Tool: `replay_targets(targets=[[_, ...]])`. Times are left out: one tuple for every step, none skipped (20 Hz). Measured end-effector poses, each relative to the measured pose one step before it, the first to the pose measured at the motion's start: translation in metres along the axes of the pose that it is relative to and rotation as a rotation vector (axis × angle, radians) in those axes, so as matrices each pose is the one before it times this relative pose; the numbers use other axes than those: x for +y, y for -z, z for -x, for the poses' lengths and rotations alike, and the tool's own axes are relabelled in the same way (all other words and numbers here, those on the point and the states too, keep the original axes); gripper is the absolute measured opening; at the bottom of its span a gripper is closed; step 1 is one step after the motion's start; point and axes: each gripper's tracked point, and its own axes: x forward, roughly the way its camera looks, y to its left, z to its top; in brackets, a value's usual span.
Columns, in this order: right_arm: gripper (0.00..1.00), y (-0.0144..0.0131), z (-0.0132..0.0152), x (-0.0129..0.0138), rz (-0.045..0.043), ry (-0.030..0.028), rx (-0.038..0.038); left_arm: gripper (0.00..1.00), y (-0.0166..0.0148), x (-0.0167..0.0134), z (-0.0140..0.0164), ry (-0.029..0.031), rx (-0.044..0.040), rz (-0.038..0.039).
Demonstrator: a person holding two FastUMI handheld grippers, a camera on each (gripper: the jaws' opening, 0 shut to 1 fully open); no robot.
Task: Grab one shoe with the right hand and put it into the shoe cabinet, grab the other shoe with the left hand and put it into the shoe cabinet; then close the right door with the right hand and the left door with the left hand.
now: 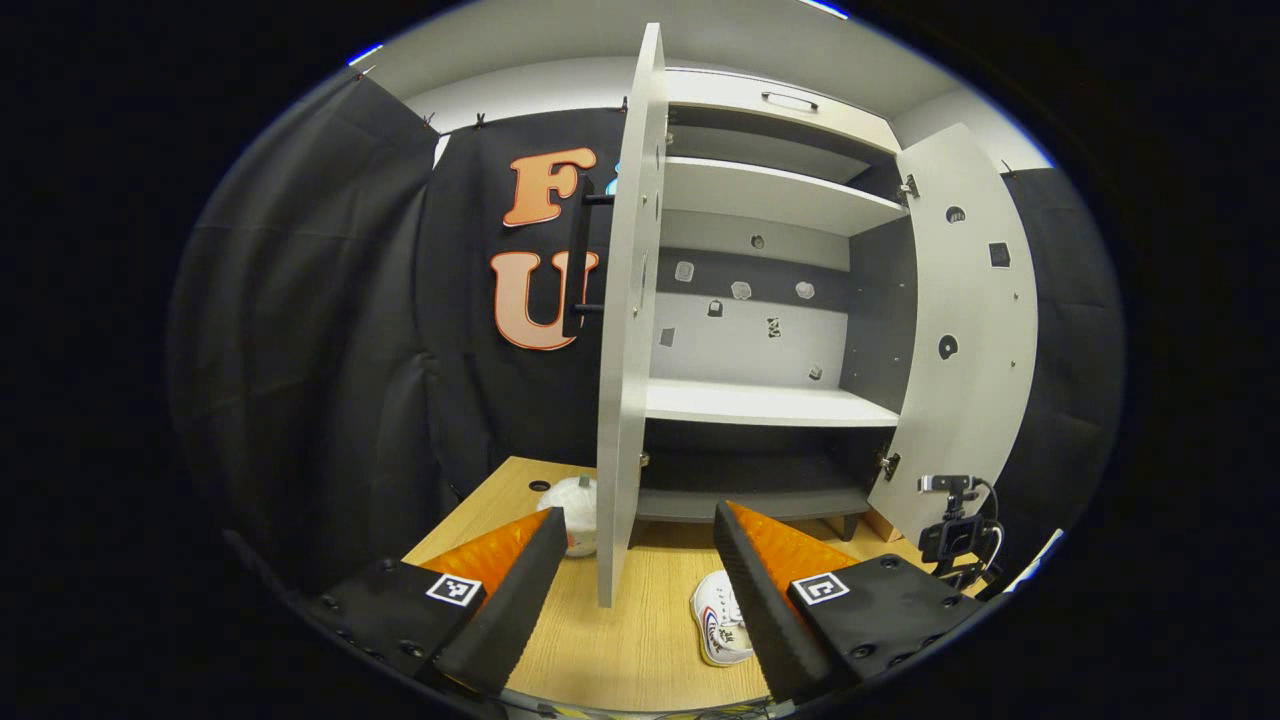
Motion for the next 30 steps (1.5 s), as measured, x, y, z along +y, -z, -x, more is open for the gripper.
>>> replay_targets(targets=[[0.03, -0.01415, 0.00826, 0.00662, 0.00726, -0.02059, -0.01881, 0.97, -0.00009, -0.00163, -0.00296, 0.00355, -0.00077, -0.00038], [0.03, -0.0134, 0.0083, 0.0051, 0.00181, -0.01765, -0.01597, 0.97, 0.00231, -0.00127, -0.00233, 0.00224, 0.00137, -0.00059], [0.03, -0.01337, 0.00701, 0.00636, -0.00178, -0.01643, -0.02122, 0.97, 0.00129, -0.00147, -0.0028, 0.00222, 0.00349, 0.00003], [0.03, -0.01258, 0.00527, 0.00535, 0.00077, -0.01182, -0.01702, 0.97, 0.00161, -0.00188, -0.00269, 0.00422, 0.00309, 0.001], [0.03, -0.00954, 0.0038, 0.005, 0.00205, -0.00814, -0.0136, 0.97, -0.0001, -0.0017, -0.00171, 0.00495, 0.00078, 0.00097], [0.03, -0.01211, 0.00403, 0.00455, 0.00167, -0.00913, -0.00989, 0.97, 0.00007, -0.00116, -0.00153, 0.00367, -0.00107, -0.00127], [0.03, -0.01034, 0.00492, 0.00535, -0.00195, -0.00821, -0.01776, 0.97, -0.00096, -0.00051, -0.00246, 0.00153, -0.00248, -0.00237], [0.03, -0.01572, 0.00343, 0.00649, -0.00629, -0.00997, -0.01791, 0.97, 0.00162, -0.00096, -0.00061, 0.00202, -0.00097, -0.00105], [0.03, -0.01623, 0.00507, 0.00455, -0.00924, -0.0136, -0.02229, 0.97, 0.00055, -0.00141, -0.00243, 0.00433, 0.00182, 0.00094], [0.03, -0.01487, 0.00399, 0.00506, -0.00864, -0.01086, -0.01956, 0.97, 0.00067, -0.00098, -0.00173, 0.00301, 0.00174, 0.00203], [0.03, -0.01404, 0.00363, 0.00484, -0.00754, -0.01045, -0.01913, 0.97, -0.00045, -0.00096, -0.0002, 0.00231, 0.00011, 0.00153], [0.03, -0.01508, 0.002, 0.00401, 0.0006, -0.00641, -0.02124, 0.99, 0.0002, 0.00065, -0.00114, 0.0014, -0.00019, -0.0002], [0.03, -0.01804, -0.00721, 0.01066, 0.0016, -0.00338, -0.02221, 0.97, -0.00035, -0.0002, -0.00046, 0.00111, -0.00072, -0.00205], [0.03, -0.0138, -0.00274, 0.00284, -0.00349, -0.00426, -0.01499, 0.99, -0.00011, -0.00146, -0.00061, 0.00174, -0.00122, -0.00354], [0.03, -0.01871, 0.00011, 0.00296, -0.00733, -0.00549, -0.02142, 0.97, -0.00111, -0.00029, -0.00008, 0.00112, -0.00148, -0.00482], [0.03, -0.01317, -0.00271, 0.00143, -0.0034, -0.00282, -0.01799, 0.97, -0.00104, 0.00002, -0.00051, 0.00072, -0.00264, -0.0046], [0.03, -0.01379, -0.00441, 0.00133, -0.00008, 0.001, -0.01732, 0.97, -0.00075, -0.00043, 0.00068, 0.00091, -0.00306, -0.00394], [0.03, -0.01215, -0.00418, 0.00075, 0.00594, 0.00276, -0.01696, 0.97, 0.00069, 0.00013, 0.00072, -0.00044, -0.00141, -0.00315], [0.03, -0.01406, -0.00673, 0.00151, 0.01136, 0.00313, -0.0162, 0.97, -0.00091, -0.00015, 0.00071, -0.00017, -0.00142, -0.00148], [0.03, -0.01265, -0.00794, 0.00048, 0.01112, 0.00416, -0.01168, 0.97, 0.00038, -0.00004, 0.0006, 0.00004, -0.00093, -0.00059], [0.02, -0.01243, -0.0087, 0.00058, 0.00467, 0.00398, -0.01182, 0.97, -0.00011, -0.00009, -0.00005, -0.00027, -0.00039, 0.00022], [0.03, -0.01044, -0.00815, 0.00084, 0.00118, 0.00294, -0.0054, 0.97, 0.00033, 0.00064, -0.00022, -0.0013, -0.00044, 0.00132], [0.02, -0.0098, -0.00852, -0.00052, -0.00293, 0.00271, -0.00084, 0.97, 0.00013, -0.00019, 0.00002, -0.00207, -0.00045, 0.00224], [0.02, -0.01066, -0.00971, 0.00028, -0.00497, 0.00344, -0.00856, 0.97, 0.00038, 0.00013, 0.00082, -0.00183, 0.00004, 0.00329], [0.03, -0.01143, -0.00993, -0.001, 0.00005, 0.00597, -0.0103, 0.97, -0.00013, -0.00003, 0.00001, -0.00061, 0.00117, 0.00201], [0.02, -0.00959, -0.01024, -0.00116, 0.0047, 0.00539, -0.00555, 0.97, 0.00098, 0.00036, 0.00001, -0.00212, 0.00176, 0.00004], [0.02, -0.00647, -0.00968, -0.00167, 0.00191, 0.00849, 0.00008, 0.97, 0.0002, 0.00037, 0.00013, -0.00362, 0.00203, -0.00114], [0.02, -0.00675, -0.01206, -0.00044, 0.0092, 0.01131, -0.00073, 0.94, 0.00076, 0.00073, 0.00022, -0.00476, 0.0019, -0.00107], [0.02, -0.00588, -0.01153, -0.00249, 0.01448, 0.01259, 0.00033, 0.94, -0.00047, 0.00083, -0.00069, -0.00647, 0.0001, -0.00021], [0.03, -0.00613, -0.01168, -0.00115, 0.00605, 0.00669, -0.00068, 0.97, 0.00075, 0.00114, 0.00084, -0.00682, 0.00074, 0.00091]])
